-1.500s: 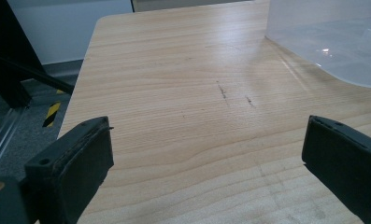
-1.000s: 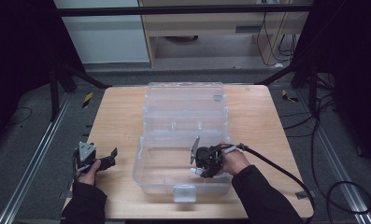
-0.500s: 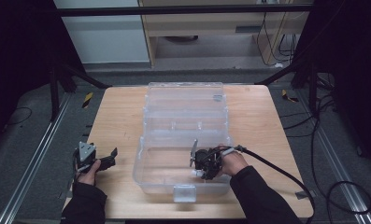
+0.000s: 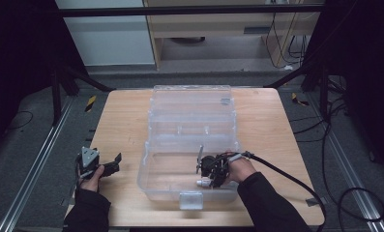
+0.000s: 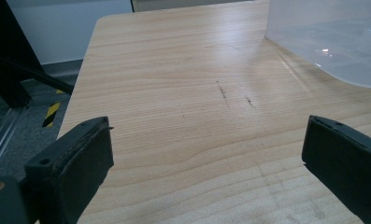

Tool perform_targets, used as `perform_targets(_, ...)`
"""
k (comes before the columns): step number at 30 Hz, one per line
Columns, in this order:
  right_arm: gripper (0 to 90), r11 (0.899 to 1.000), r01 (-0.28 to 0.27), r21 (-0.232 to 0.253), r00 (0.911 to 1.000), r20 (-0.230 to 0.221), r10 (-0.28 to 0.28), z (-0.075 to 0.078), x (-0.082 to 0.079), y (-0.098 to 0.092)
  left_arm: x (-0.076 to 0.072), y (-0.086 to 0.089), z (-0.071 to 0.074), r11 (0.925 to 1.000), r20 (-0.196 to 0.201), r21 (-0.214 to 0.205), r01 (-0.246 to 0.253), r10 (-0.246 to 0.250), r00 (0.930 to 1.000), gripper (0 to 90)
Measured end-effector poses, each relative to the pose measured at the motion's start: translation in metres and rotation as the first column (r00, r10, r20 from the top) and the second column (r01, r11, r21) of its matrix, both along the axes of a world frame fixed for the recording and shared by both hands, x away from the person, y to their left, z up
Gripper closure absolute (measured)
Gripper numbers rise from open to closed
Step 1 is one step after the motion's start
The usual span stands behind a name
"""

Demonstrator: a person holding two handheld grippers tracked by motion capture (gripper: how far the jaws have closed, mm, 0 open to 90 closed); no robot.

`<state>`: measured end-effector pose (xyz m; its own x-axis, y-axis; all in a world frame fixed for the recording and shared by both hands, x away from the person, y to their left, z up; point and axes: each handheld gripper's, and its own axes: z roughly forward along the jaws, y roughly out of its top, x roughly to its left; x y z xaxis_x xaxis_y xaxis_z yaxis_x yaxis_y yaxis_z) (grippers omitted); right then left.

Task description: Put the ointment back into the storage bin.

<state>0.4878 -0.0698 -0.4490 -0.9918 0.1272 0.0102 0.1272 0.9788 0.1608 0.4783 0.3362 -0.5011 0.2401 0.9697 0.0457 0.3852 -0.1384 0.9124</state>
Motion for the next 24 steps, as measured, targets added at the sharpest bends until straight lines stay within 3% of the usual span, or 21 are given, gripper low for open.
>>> perform_targets(8,66.4,0.999,0.020,0.041,0.9995,0.023,-0.021,0.011,-0.002,-0.005,0.000,0.000,0.000,1.0000,0.001,0.000,0.000,0.000,1.0000,1.5)
perform_targets(13,62.2,0.993,0.037,0.109,0.9980,0.046,-0.043,0.026,-0.006,-0.012,0.000,0.000,0.000,1.0000,0.001,0.001,0.000,0.000,1.0000,1.5)
perform_targets(15,60.7,0.987,0.051,0.154,0.9966,0.056,-0.060,0.033,-0.008,-0.017,0.000,0.000,0.000,1.0000,0.001,0.001,0.000,0.000,1.0000,1.5)
perform_targets(17,58.0,0.977,0.061,0.205,0.9942,0.074,-0.078,0.040,-0.009,-0.022,0.000,0.000,0.000,1.0000,0.001,0.000,0.000,0.000,1.0000,1.5)
perform_targets(19,55.2,0.961,0.092,0.262,0.9888,0.090,-0.119,0.048,-0.010,-0.027,0.000,0.000,0.000,1.0000,0.001,0.001,0.000,0.000,1.0000,1.5)
perform_targets(24,50.0,0.896,0.144,0.419,0.9646,0.143,-0.221,0.063,-0.013,-0.045,0.000,0.000,0.000,1.0000,0.001,0.001,-0.001,0.001,1.0000,1.5)
